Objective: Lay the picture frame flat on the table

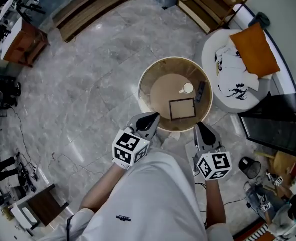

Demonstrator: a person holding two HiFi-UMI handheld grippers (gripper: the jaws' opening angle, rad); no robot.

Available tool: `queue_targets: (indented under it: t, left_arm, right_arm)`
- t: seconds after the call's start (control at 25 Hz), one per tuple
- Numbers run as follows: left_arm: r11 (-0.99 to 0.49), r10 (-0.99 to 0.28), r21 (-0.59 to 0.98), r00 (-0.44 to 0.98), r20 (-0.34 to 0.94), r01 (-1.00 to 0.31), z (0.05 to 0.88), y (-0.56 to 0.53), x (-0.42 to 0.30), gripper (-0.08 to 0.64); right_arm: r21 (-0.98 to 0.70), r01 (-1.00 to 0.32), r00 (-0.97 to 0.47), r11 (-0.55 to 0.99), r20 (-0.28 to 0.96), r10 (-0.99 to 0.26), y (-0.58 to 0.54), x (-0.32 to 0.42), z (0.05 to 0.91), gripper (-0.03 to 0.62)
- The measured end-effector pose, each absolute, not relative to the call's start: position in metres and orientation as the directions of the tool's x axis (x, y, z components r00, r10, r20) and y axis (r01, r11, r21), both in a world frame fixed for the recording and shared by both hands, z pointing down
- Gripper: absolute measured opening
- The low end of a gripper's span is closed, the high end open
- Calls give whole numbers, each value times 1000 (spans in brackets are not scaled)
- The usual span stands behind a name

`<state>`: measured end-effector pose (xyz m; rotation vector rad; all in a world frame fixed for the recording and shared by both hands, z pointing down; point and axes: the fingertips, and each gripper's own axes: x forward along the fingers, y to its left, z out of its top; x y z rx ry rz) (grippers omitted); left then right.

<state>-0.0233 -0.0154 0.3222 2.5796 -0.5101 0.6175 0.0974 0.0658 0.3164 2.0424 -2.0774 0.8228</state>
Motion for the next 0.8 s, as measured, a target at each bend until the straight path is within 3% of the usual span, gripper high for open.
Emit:
queue_targets:
  t: [0.24,0.8]
  left_arm:
    - [-875,-216,299,862,459,-380,292,-14,-18,5]
    - [-900,-229,241,864,448,-363,279,-11,-4,5]
  right_arm:
    - [-260,-962,-13,-89,366,-930,68,96,276,34]
    - [-249,-965,-5,-87,346,-938,66,106,273,34]
